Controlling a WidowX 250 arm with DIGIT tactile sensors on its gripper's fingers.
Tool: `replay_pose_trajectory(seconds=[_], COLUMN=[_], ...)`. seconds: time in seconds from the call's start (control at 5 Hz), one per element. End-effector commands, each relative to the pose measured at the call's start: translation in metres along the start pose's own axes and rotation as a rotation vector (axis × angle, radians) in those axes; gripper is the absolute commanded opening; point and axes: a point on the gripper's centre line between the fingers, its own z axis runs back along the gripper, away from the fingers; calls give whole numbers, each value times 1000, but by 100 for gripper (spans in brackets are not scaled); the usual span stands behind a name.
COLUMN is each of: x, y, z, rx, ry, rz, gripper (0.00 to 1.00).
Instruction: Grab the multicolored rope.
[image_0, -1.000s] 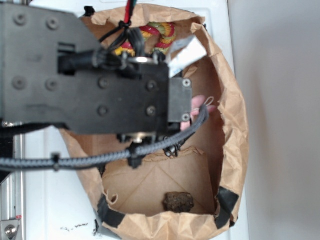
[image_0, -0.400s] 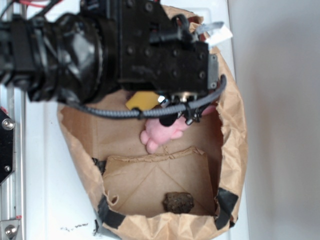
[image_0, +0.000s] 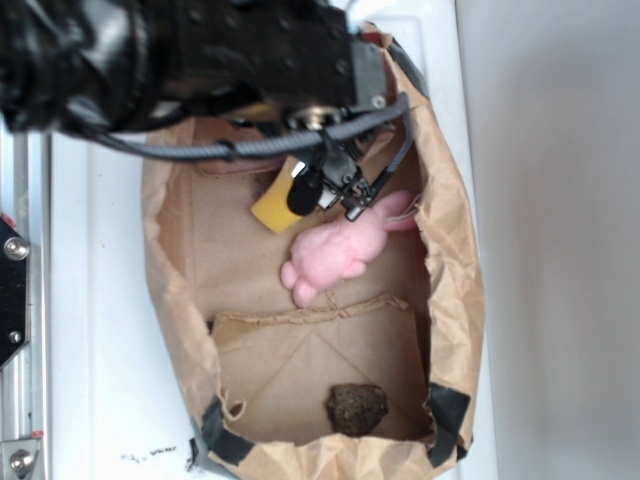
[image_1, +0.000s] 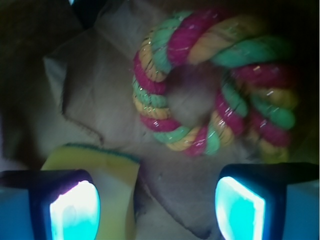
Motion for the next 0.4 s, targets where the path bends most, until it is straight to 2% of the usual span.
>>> replay_pose_trajectory(seconds=[0.0,0.2], x=[8,7], y=[8,0], z=[4,7], rx=[-108,-124], ry=[-51,-57], rz=[13,4], gripper=[100,100])
